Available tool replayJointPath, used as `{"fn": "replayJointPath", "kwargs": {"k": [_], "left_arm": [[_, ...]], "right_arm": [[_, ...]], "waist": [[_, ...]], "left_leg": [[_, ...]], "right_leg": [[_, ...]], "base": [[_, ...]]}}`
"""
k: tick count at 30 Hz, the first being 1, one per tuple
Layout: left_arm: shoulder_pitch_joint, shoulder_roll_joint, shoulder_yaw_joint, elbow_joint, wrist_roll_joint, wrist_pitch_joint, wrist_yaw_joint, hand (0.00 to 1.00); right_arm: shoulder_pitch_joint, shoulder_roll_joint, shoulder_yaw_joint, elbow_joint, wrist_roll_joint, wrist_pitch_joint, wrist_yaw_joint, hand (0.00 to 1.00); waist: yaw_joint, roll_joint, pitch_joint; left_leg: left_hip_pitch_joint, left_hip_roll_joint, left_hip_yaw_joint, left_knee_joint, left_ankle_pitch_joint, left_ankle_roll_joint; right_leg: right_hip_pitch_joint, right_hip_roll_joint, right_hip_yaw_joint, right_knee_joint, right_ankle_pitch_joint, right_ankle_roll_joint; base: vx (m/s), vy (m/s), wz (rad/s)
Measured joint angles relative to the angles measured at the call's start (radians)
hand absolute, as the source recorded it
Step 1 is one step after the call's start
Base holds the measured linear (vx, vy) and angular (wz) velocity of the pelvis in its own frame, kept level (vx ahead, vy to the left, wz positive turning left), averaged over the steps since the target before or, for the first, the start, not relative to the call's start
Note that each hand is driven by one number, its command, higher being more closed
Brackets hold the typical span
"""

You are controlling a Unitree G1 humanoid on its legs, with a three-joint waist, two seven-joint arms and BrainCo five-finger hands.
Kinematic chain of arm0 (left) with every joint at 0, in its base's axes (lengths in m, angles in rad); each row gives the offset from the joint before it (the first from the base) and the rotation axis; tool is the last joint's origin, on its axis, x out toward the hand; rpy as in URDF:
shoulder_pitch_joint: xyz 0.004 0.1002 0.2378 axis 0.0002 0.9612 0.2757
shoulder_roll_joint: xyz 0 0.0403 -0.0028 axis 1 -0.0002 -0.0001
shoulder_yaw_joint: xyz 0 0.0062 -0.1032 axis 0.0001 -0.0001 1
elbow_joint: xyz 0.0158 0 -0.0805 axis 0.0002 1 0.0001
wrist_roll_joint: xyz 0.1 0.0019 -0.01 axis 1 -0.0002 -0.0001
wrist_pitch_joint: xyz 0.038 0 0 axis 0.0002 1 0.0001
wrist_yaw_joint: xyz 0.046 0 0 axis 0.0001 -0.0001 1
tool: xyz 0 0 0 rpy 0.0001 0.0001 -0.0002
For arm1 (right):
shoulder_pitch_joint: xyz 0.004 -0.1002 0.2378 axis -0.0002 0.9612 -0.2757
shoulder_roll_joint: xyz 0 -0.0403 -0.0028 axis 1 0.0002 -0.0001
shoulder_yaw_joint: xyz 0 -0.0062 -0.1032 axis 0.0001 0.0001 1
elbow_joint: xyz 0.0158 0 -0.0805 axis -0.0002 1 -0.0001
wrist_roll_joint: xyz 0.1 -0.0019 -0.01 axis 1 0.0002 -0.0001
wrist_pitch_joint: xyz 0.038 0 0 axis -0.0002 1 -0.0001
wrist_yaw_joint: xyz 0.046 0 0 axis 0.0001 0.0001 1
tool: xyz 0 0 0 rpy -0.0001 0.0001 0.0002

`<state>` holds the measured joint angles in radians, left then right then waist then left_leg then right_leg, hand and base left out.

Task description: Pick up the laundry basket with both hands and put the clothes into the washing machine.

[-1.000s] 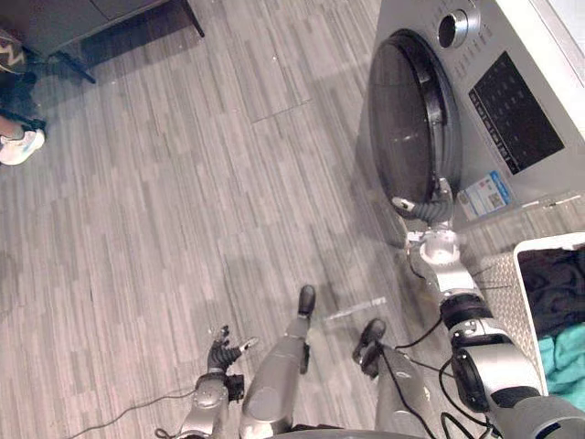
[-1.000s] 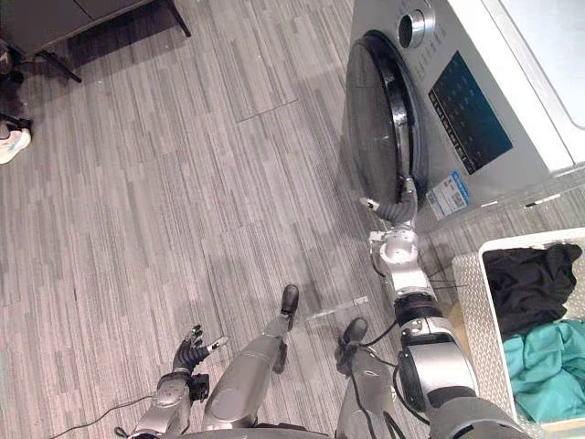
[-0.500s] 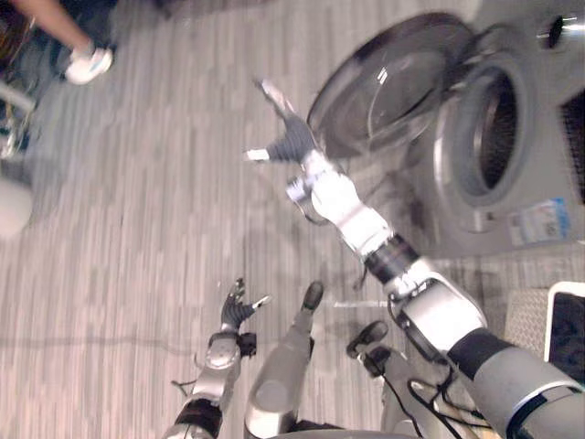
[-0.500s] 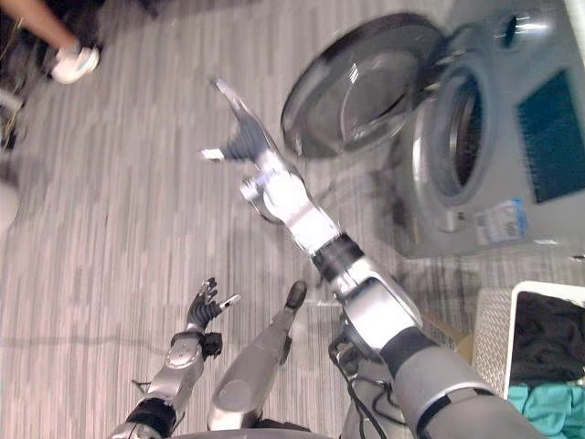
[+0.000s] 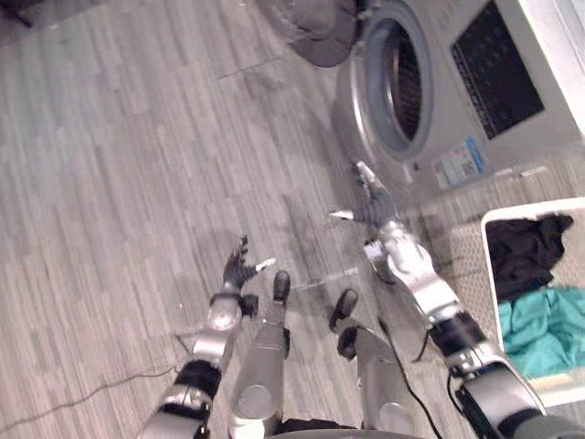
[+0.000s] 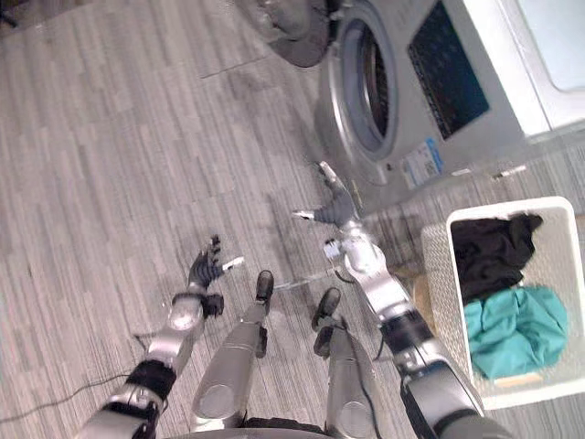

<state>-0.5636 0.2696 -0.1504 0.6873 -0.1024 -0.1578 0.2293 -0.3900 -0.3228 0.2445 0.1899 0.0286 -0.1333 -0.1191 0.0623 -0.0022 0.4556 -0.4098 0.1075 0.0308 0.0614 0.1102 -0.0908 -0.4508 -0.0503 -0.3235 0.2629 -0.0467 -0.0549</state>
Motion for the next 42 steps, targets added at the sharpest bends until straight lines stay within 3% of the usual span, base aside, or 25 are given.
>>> {"fn": "replayJointPath", "kwargs": {"k": [1,5,7,10,13,14,16,19,21,27,33,35,42], "left_arm": [[-0.054,0.026,0.000,0.028,0.000,0.000,0.010,0.00],[-0.361,0.259,0.000,0.207,-0.001,0.006,0.043,0.00],[-0.442,0.319,-0.006,0.232,-0.001,0.013,0.049,0.00],[-0.552,0.353,-0.008,0.248,0.002,0.019,0.068,0.00],[-0.598,0.362,-0.005,0.247,0.006,0.021,0.086,0.00],[-0.618,0.384,0.007,0.245,0.015,0.022,0.108,0.00],[-0.632,0.394,0.010,0.222,0.025,0.020,0.120,0.00],[-0.633,0.356,0.012,0.164,0.033,0.017,0.121,0.00],[-0.634,0.355,0.077,0.156,0.034,0.019,0.122,0.00],[-0.633,0.354,0.177,0.157,0.026,0.065,0.118,0.00],[-0.550,0.290,0.246,0.126,0.016,0.069,0.111,0.00],[-0.405,0.220,0.247,0.066,0.014,0.065,0.111,0.00],[0.086,-0.054,0.227,-0.026,0.014,0.050,0.099,0.00]], "right_arm": [[0.006,-0.001,-0.009,-0.004,0.000,-0.002,0.005,0.00],[0.039,0.000,-0.083,-0.009,0.000,-0.018,0.015,0.00],[0.078,0.000,-0.121,-0.009,0.001,-0.019,0.015,0.00],[0.198,0.005,-0.157,-0.021,0.000,-0.021,0.014,0.00],[0.272,0.029,-0.172,-0.099,0.002,-0.030,0.012,0.00],[0.311,0.057,-0.172,-0.172,0.004,-0.049,0.012,0.00],[0.350,0.072,-0.177,-0.246,0.014,-0.066,0.009,0.00],[0.385,0.090,-0.194,-0.336,0.032,-0.087,0.006,0.00],[0.409,0.091,-0.206,-0.398,0.041,-0.099,0.005,0.00],[0.479,0.113,-0.219,-0.476,0.090,-0.103,0.011,0.00],[0.497,0.125,-0.214,-0.545,0.098,-0.104,0.013,0.00],[0.493,0.142,-0.213,-0.550,0.079,-0.104,0.000,0.00],[0.478,0.201,-0.220,-0.516,0.011,-0.098,-0.055,0.00]], "waist": [[-0.004,-0.006,0.000],[-0.077,-0.065,0.005],[-0.104,-0.073,0.010],[-0.134,-0.074,0.010],[-0.132,-0.081,0.013],[-0.129,-0.094,0.019],[-0.127,-0.095,0.019],[-0.112,-0.102,0.023],[-0.107,-0.117,0.025],[-0.099,-0.127,0.030],[-0.075,-0.127,0.030],[-0.071,-0.127,0.029],[-0.050,-0.122,0.005]], "left_leg": [[-0.013,0.004,0.004,0.007,0.000,0.000],[-0.112,0.031,0.059,0.048,-0.008,0.011],[-0.153,0.033,0.064,0.065,-0.013,0.019],[-0.225,0.034,0.087,0.105,-0.032,0.036],[-0.266,0.044,0.114,0.146,-0.059,0.041],[-0.299,0.062,0.135,0.197,-0.089,0.044],[-0.341,0.079,0.142,0.251,-0.120,0.047],[-0.400,0.112,0.150,0.339,-0.168,0.052],[-0.434,0.133,0.161,0.380,-0.197,0.052],[-0.477,0.149,0.162,0.413,-0.199,0.056],[-0.431,0.148,0.166,0.401,-0.198,0.055],[-0.350,0.128,0.168,0.366,-0.195,0.050],[-0.145,0.084,0.192,0.281,-0.193,0.047]], "right_leg": [[-0.009,0.006,0.005,-0.010,0.010,-0.005],[-0.084,0.046,0.060,-0.086,0.079,0.000],[-0.111,0.052,0.075,-0.115,0.111,-0.002],[-0.154,0.054,0.097,-0.154,0.146,0.016],[-0.182,0.059,0.125,-0.171,0.168,0.027],[-0.189,0.071,0.150,-0.201,0.189,0.042],[-0.202,0.083,0.162,-0.223,0.203,0.060],[-0.222,0.103,0.177,-0.235,0.220,0.062],[-0.237,0.116,0.188,-0.249,0.224,0.069],[-0.261,0.122,0.176,-0.251,0.236,0.058],[-0.234,0.118,0.155,-0.217,0.222,0.055],[-0.182,0.102,0.146,-0.190,0.186,0.027],[-0.059,0.061,0.152,-0.106,0.094,0.030]], "base": [[-0.09,-0.054,-0.48],[-0.07,-0.030,-0.46],[-0.01,0.029,-0.31],[0.03,0.055,-0.21],[0.04,0.055,-0.37],[0.03,0.032,-0.52],[0.02,0.014,-0.45],[0.01,-0.002,-0.37],[0.00,-0.031,-0.31],[0.03,-0.030,-0.04],[0.05,-0.008,0.09],[0.06,-0.009,0.25],[0.07,-0.006,0.13]]}}
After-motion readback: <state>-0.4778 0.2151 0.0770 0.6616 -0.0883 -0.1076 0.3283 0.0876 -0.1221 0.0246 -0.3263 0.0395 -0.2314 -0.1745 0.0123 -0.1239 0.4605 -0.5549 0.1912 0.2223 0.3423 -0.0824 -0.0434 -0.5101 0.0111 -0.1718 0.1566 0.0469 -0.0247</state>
